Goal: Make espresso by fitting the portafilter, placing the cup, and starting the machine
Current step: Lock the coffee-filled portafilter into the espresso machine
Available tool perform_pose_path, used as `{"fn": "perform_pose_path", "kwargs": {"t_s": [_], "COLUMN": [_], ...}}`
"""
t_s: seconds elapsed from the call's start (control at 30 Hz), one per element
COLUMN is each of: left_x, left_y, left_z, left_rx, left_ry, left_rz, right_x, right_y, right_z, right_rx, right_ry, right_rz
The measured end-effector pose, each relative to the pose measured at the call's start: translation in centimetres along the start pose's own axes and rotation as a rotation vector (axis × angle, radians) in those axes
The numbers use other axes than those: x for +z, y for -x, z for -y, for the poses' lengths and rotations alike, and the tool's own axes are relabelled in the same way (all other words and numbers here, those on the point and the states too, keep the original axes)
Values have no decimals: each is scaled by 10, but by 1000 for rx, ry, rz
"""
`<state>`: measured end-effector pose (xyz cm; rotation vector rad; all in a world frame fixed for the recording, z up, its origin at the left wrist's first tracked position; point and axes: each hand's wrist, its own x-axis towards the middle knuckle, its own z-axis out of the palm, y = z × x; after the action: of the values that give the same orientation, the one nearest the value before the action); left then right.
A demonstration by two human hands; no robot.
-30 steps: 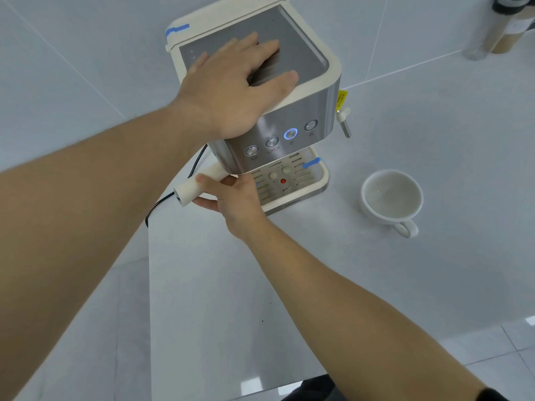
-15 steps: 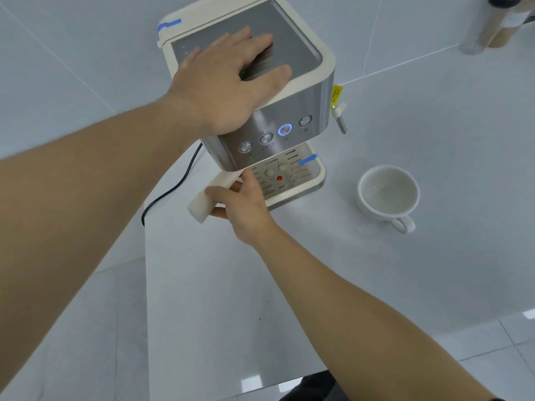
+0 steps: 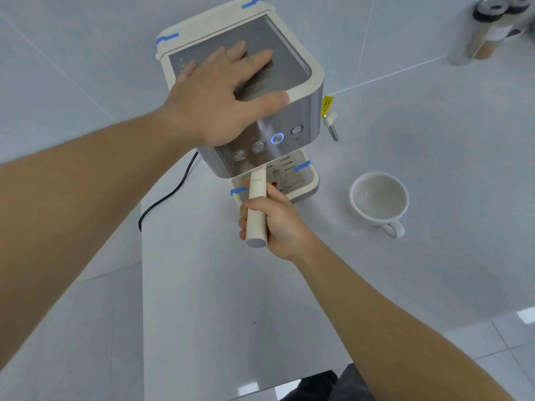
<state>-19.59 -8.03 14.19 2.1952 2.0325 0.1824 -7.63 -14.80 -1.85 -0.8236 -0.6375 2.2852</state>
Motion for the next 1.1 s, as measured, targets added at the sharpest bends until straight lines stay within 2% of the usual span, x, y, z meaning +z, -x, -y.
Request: {"fn": "perform_pose_path", "kwargs": {"t_s": [0.33,0.63,0.87,1.1], "left_x": [1,0,-1,-1], "left_y": [-1,3,5,6], "left_z": [4,2,2,2], "left_rx": [12,-11,-31,-26], "left_ry": [-70,-52,-27,-3], "left_rz": [23,43,33,30], "right_x": [-31,-41,-44,-40], "right_y": [15,15,20,31], "right_z": [40,59,61,68], "right_rx": [122,273,273,279], "right_ry": [322,319,298,415], "right_rz": [-20,104,123,55]}}
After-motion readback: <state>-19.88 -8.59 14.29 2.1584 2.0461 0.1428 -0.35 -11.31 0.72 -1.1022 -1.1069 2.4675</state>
